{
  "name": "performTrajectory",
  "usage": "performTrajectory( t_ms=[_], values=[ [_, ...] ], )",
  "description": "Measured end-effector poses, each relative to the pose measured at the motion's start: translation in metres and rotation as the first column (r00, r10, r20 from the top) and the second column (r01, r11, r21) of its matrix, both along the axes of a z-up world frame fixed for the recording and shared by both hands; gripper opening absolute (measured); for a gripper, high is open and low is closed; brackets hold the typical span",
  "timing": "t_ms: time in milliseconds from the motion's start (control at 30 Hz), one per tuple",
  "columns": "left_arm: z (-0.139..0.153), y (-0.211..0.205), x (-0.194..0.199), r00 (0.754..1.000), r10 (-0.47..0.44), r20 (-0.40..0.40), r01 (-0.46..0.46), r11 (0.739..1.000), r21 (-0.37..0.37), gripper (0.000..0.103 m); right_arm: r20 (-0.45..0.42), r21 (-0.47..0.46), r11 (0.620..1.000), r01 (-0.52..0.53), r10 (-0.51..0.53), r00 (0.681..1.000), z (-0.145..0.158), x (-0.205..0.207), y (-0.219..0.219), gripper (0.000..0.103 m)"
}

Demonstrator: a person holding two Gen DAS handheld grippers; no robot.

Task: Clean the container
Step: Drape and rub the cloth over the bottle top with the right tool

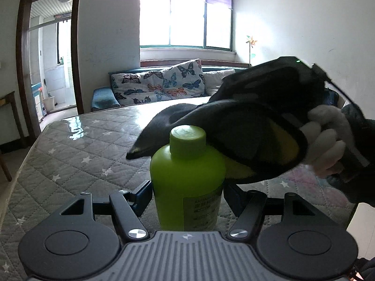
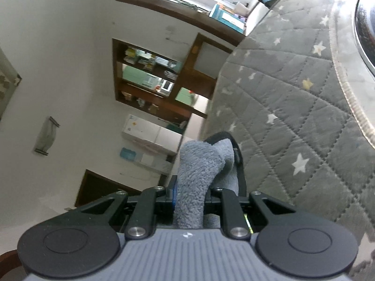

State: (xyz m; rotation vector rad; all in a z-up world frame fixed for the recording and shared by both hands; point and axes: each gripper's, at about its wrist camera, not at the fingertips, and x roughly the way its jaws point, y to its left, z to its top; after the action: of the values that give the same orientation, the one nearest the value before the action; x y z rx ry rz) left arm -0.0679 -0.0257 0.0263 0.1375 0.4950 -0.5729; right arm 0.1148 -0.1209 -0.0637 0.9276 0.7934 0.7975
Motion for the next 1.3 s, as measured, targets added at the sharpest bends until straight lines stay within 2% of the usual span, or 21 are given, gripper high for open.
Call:
performTrajectory(
  t_ms=[233, 400, 600, 767, 867, 1000, 1133, 1300],
  values=[
    [0.004, 0.002, -0.002, 1.0, 0.003, 0.002, -0.003, 1.0, 0.008, 0.07, -0.057, -0.038, 0.999, -0.016, 0.013, 0.998, -0.022, 0.005, 0.001, 0.015],
    [0.007, 0.003, -0.003, 1.0, 0.006, 0.004, -0.006, 1.0, 0.013, 0.07, -0.078, -0.143, 0.989, -0.037, 0.026, 0.997, -0.037, -0.006, 0.001, 0.015],
    [0.01, 0.008, -0.006, 0.999, 0.033, -0.017, -0.033, 0.999, -0.003, 0.071, -0.04, -0.251, 0.966, -0.061, 0.053, 0.998, -0.034, -0.032, -0.002, 0.015],
    [0.011, 0.003, -0.008, 0.993, 0.109, -0.043, -0.111, 0.993, -0.049, 0.072, 0.005, -0.331, 0.941, -0.07, 0.076, 0.997, -0.02, -0.06, -0.001, 0.015],
    [0.012, -0.001, -0.008, 0.986, 0.162, -0.045, -0.165, 0.985, -0.06, 0.072, 0.02, -0.318, 0.947, -0.053, 0.063, 0.998, -0.012, -0.071, -0.006, 0.015],
    [0.011, -0.007, -0.008, 0.984, 0.18, -0.018, -0.181, 0.983, -0.042, 0.071, 0.083, -0.226, 0.974, -0.012, 0.032, 0.996, 0.011, -0.08, -0.023, 0.015],
    [0.009, -0.004, -0.01, 0.99, 0.143, -0.001, -0.143, 0.989, -0.045, 0.071, 0.152, -0.179, 0.984, -0.018, 0.046, 0.987, 0.036, -0.085, -0.026, 0.015],
    [0.004, -0.001, -0.008, 0.998, 0.05, 0.031, -0.048, 0.997, -0.054, 0.071, 0.173, -0.239, 0.97, -0.034, 0.077, 0.982, 0.044, -0.08, -0.005, 0.015]
  ],
)
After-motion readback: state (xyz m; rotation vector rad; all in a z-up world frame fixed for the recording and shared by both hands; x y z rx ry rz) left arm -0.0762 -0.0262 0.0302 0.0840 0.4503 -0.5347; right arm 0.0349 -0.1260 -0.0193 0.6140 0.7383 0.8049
